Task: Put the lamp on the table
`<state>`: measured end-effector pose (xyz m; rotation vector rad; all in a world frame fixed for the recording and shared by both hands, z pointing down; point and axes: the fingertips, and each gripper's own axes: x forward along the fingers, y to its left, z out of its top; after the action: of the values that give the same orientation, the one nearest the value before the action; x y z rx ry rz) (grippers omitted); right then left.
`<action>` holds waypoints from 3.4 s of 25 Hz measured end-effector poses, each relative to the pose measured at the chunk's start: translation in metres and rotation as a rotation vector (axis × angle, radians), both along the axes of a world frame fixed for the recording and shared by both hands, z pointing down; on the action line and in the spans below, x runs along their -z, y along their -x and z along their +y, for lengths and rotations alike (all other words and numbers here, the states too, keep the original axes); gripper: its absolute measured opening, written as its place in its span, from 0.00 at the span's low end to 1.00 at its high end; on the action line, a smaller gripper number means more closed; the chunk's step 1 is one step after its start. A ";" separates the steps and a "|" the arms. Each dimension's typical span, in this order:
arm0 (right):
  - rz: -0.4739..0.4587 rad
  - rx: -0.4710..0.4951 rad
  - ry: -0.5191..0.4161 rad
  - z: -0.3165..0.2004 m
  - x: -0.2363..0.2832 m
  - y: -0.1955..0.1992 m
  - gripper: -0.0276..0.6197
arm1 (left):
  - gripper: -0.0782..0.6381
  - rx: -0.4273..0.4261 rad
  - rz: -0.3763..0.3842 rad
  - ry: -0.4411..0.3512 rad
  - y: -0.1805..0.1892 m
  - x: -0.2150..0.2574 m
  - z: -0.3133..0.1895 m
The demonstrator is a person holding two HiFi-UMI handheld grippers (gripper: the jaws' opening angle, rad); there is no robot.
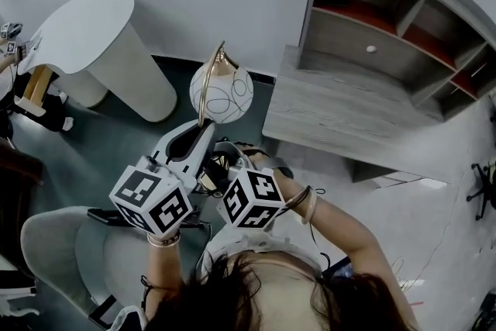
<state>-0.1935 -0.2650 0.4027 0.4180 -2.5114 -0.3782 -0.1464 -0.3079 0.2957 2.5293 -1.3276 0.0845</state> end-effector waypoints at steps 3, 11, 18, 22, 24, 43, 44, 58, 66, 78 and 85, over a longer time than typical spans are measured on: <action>0.005 0.019 -0.012 -0.004 0.000 -0.004 0.12 | 0.16 0.010 -0.014 -0.010 -0.005 0.000 -0.003; 0.009 0.051 -0.019 -0.028 0.006 -0.045 0.12 | 0.16 0.052 -0.010 -0.015 -0.043 0.007 -0.027; 0.011 0.023 -0.030 -0.048 0.009 -0.083 0.12 | 0.16 0.017 -0.021 -0.021 -0.085 0.010 -0.044; 0.015 0.000 -0.030 -0.058 0.008 -0.108 0.12 | 0.16 -0.024 -0.033 -0.026 -0.112 0.009 -0.053; 0.017 -0.015 -0.030 -0.064 0.008 -0.120 0.12 | 0.16 -0.045 -0.039 -0.022 -0.126 0.008 -0.058; 0.048 -0.152 -0.028 -0.106 0.000 -0.237 0.12 | 0.16 -0.197 -0.027 -0.027 -0.247 0.001 -0.093; 0.047 -0.156 -0.027 -0.108 -0.001 -0.241 0.12 | 0.16 -0.200 -0.026 -0.027 -0.251 0.001 -0.094; 0.058 -0.250 -0.012 -0.144 -0.008 -0.278 0.12 | 0.16 -0.301 -0.017 -0.005 -0.291 -0.007 -0.126; 0.068 -0.337 -0.008 -0.174 -0.010 -0.296 0.12 | 0.16 -0.378 -0.009 0.004 -0.309 -0.009 -0.151; 0.081 -0.438 0.008 -0.201 -0.016 -0.323 0.12 | 0.16 -0.480 -0.010 0.015 -0.340 -0.015 -0.171; 0.093 -0.495 0.016 -0.209 -0.022 -0.343 0.12 | 0.16 -0.538 -0.012 0.023 -0.360 -0.020 -0.176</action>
<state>0.1494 -0.4738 0.4249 0.9623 -2.2207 -0.1753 0.2134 -0.4834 0.3158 2.7952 -0.6112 0.2207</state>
